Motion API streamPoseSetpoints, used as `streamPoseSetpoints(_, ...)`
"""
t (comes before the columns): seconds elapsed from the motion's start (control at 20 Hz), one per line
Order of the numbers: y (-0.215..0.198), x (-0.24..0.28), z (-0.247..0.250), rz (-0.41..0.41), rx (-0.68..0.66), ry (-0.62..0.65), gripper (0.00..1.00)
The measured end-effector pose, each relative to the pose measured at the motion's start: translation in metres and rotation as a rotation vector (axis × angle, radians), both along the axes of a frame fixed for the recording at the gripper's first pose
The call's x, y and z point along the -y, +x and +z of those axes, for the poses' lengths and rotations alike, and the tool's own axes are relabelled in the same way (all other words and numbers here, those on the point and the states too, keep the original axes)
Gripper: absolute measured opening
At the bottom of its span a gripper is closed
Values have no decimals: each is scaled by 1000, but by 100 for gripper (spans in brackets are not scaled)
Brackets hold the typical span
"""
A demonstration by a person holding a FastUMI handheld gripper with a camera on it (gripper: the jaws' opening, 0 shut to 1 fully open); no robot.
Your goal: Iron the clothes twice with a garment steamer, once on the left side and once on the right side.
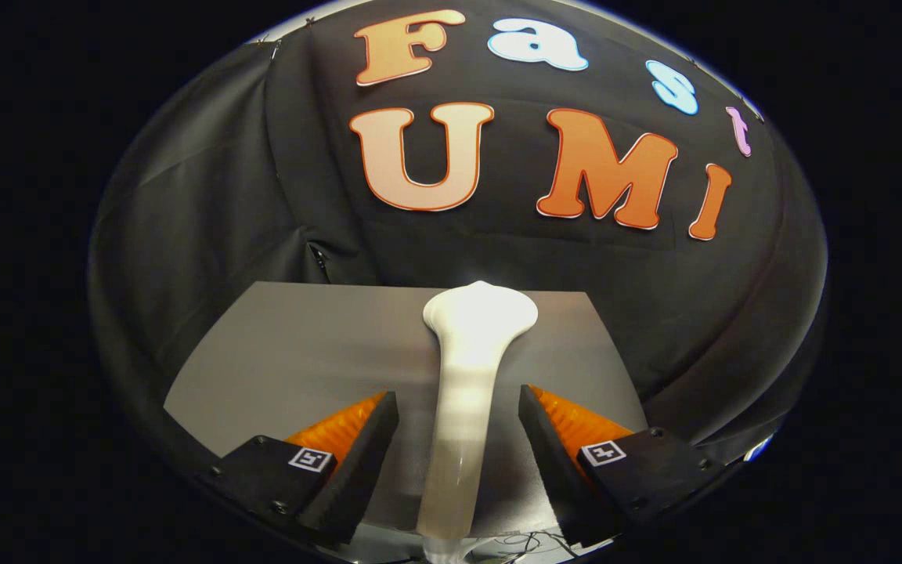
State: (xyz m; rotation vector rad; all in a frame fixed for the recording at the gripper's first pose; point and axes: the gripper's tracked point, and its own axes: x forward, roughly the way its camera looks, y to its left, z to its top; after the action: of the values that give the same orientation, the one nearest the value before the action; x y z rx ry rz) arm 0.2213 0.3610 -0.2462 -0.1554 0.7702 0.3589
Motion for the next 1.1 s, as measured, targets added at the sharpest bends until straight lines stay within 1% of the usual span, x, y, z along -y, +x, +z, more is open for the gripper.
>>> streamPoseSetpoints(0.05,-1,-1,-6,1,-17,-1,98)
streamPoseSetpoints(0.25,-2,-5,-22,-7,-72,8,87)
streamPoseSetpoints(0.4,0,-2,-29,-19,-78,-11,71)
streamPoseSetpoints(0.45,1,0,-31,-26,-83,-15,69)
streamPoseSetpoints(0.5,2,1,-34,-33,-88,-22,63)
streamPoseSetpoints(0.6,3,2,-35,-39,-93,-18,57)
streamPoseSetpoints(0.8,-1,2,-33,-30,-119,-8,49)
streamPoseSetpoints(0.85,-1,0,-33,-21,-122,-4,48)
streamPoseSetpoints(0.9,-3,-2,-34,-11,-122,5,44)
streamPoseSetpoints(1.0,-11,-4,-31,16,-119,6,42)
streamPoseSetpoints(1.1,-16,-4,-24,39,-84,15,39)
